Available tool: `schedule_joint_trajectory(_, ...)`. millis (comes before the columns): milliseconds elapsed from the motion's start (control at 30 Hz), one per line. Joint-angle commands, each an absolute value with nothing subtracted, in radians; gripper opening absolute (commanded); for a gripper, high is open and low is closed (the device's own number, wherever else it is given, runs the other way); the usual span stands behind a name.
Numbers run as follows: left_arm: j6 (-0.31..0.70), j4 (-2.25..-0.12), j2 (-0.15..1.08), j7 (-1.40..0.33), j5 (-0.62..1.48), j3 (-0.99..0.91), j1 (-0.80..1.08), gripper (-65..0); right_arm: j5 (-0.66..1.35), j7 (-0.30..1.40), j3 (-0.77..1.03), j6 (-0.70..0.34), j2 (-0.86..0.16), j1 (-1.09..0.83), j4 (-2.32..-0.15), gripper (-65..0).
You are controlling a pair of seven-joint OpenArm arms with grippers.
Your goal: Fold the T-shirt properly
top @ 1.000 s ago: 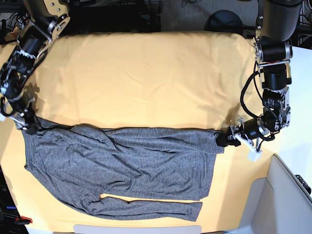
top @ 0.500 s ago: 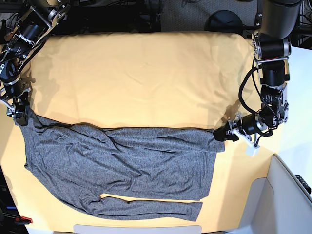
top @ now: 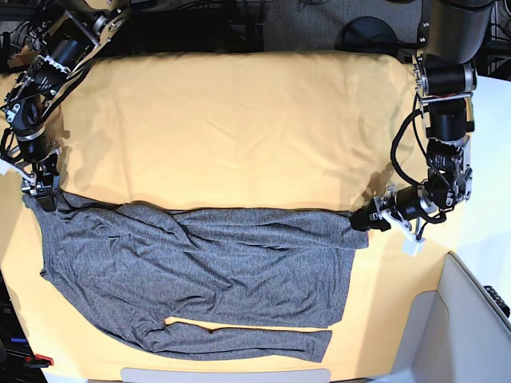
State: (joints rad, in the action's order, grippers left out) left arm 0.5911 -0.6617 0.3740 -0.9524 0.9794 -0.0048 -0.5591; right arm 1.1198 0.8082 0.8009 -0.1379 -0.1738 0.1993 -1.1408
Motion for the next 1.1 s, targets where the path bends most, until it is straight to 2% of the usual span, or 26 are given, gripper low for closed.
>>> schedule_joint_trajectory(0, 0.599, -0.679, 0.387, -0.937, 1.0, -0.008, -0.59, -40.7, 1.132, 0.885, 0.792, -0.084, -0.137, 0.186, -1.159, -24.4)
schedule_joint_trajectory(367, 0.599, -0.679, 0.386, -0.938, 1.0, -0.008, -0.59, -40.7, 1.081, 0.846, 0.788, 0.32, -0.124, 0.173, -1.311, -24.0)
schedule_joint_trajectory(533, 0.599, -0.679, 0.386, -0.944, 1.0, -0.008, -0.59, -40.7, 1.075, 0.842, 0.786, 0.479, -0.13, 0.222, -1.305, -24.0)
schedule_joint_trajectory(700, 0.599, -0.679, 0.384, -0.963, 1.0, -0.008, -0.59, -40.7, 1.004, 0.796, 0.786, 0.552, -0.13, 0.278, -1.303, -24.0)
schedule_joint_trajectory(1067, 0.599, -0.679, 0.384, -0.963, 1.0, -0.008, -0.59, -40.7, 0.858, 0.76, 0.791, 0.555, -0.131, 0.423, -1.144, -24.2)
